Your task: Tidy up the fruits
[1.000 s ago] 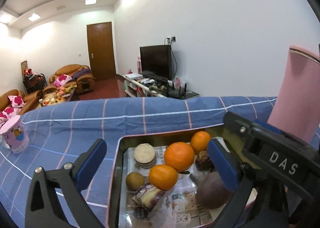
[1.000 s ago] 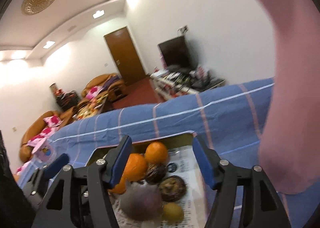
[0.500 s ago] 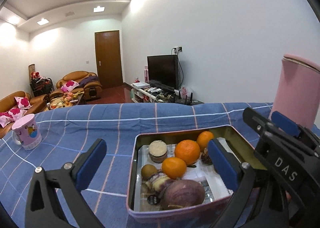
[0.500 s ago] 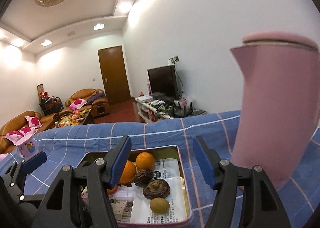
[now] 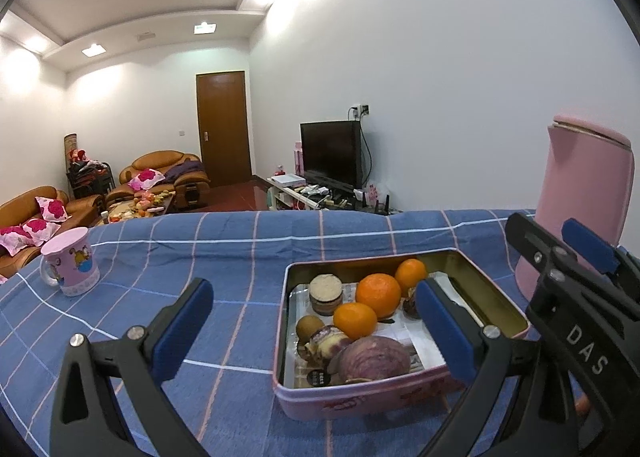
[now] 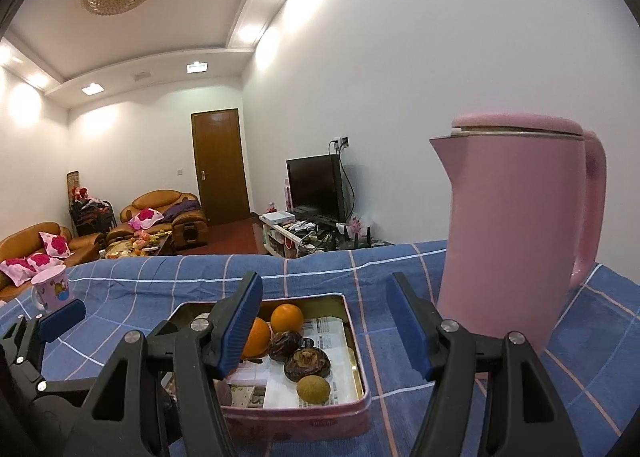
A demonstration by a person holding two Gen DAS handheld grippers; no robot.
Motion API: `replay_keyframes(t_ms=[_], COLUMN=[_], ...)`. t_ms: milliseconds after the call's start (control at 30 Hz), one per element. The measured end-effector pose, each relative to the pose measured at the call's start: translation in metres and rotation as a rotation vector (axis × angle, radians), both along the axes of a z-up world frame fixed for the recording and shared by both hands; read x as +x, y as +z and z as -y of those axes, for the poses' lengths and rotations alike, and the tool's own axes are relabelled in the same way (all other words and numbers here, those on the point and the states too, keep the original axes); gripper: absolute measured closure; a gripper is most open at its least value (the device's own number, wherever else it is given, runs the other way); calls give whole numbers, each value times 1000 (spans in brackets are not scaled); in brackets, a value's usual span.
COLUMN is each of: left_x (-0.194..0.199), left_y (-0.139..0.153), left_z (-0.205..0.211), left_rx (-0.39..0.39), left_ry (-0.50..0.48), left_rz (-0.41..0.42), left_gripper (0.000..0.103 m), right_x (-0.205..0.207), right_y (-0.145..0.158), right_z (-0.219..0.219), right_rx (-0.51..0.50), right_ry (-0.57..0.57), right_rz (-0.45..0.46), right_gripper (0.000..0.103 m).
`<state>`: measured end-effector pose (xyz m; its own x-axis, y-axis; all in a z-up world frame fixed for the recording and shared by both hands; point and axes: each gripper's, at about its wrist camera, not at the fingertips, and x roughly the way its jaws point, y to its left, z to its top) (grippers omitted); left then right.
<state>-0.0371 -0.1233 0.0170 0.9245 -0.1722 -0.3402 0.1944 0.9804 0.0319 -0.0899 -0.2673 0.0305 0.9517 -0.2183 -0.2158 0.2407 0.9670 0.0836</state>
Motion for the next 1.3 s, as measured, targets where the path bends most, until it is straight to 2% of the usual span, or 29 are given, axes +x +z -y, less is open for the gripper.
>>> replay_keyframes(t_ms=[533,1300], left_x=[-10,-8], left_y=[-2,0], left_z=[-1,-1], left_rx=[6,10], left_ry=[8,23], left_rz=[26,10], left_gripper=[0,0], right_x=[-10,-12], right_y=[3,5], right_z=[-7,-7], right_rx=[-28,-27], right_ry=[-20,-45], right_rz=[27,19], right_gripper=[37,36])
